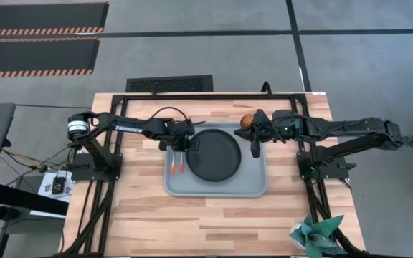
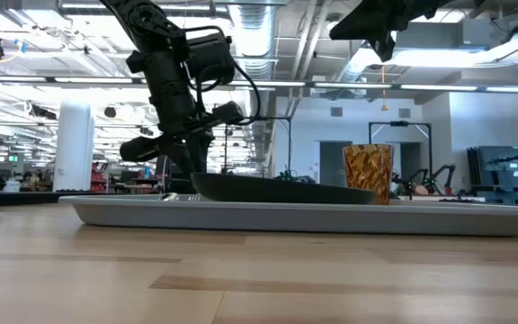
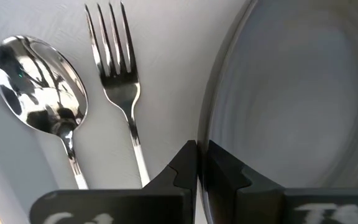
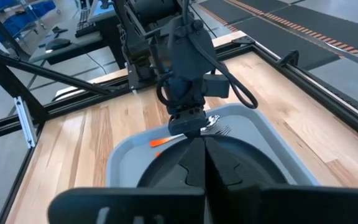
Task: Pick and place plate/cup/fork/spoon on tray
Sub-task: Put the black plate on the gray serving tray to the right of the orange fork, then return to Home Position
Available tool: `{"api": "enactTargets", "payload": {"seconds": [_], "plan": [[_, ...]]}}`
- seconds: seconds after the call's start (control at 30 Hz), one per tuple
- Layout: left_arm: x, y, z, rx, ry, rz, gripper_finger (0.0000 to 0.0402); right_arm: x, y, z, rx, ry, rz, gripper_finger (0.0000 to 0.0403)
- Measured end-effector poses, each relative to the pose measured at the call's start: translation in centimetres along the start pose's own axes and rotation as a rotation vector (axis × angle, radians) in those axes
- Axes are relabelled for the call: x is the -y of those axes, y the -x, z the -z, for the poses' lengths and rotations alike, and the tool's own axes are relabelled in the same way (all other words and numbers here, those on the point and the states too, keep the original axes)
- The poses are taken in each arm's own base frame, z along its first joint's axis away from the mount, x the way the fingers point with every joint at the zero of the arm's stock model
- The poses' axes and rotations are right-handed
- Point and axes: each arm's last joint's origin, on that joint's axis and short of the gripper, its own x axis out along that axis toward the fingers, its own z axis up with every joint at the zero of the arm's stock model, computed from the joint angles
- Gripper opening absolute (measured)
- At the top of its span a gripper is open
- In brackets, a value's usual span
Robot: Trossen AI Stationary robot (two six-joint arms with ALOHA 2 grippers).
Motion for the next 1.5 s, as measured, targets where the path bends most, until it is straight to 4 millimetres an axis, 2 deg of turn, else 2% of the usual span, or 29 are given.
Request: {"api": "enactTargets", "payload": {"seconds": [0.13,0.47,0.9,1.07,1.27,1.4,1.5], "plan": [[0.1,0.0,0.2,-0.009,-0.014,0.003,0.0014,0.0,0.0,0.0,0.000,0.000,-0.001,0.0010],[0.1,0.0,0.2,0.005,-0.018,-0.001,0.0061,0.0,0.0,0.0,-0.001,-0.001,-0.002,0.0010],[0.2,0.1,0.1,0.032,-0.092,0.005,0.0067,0.0,0.0,0.0,-0.001,-0.004,-0.002,0.0010],[0.6,1.8,0.0,0.098,-0.132,0.049,0.0065,-0.1,0.0,0.0,-0.003,-0.003,-0.004,0.0010],[0.5,5.4,0.0,0.242,-0.233,0.068,0.0055,-0.6,0.4,0.0,0.006,0.021,-0.021,0.0010],[0.3,7.8,0.4,0.328,-0.322,0.073,0.0039,-0.8,1.2,0.0,0.009,0.025,-0.013,0.0010],[-0.6,8.8,1.0,0.364,-0.361,0.101,0.0013,-0.8,2.3,0.1,-0.005,0.023,0.019,0.0010]]}}
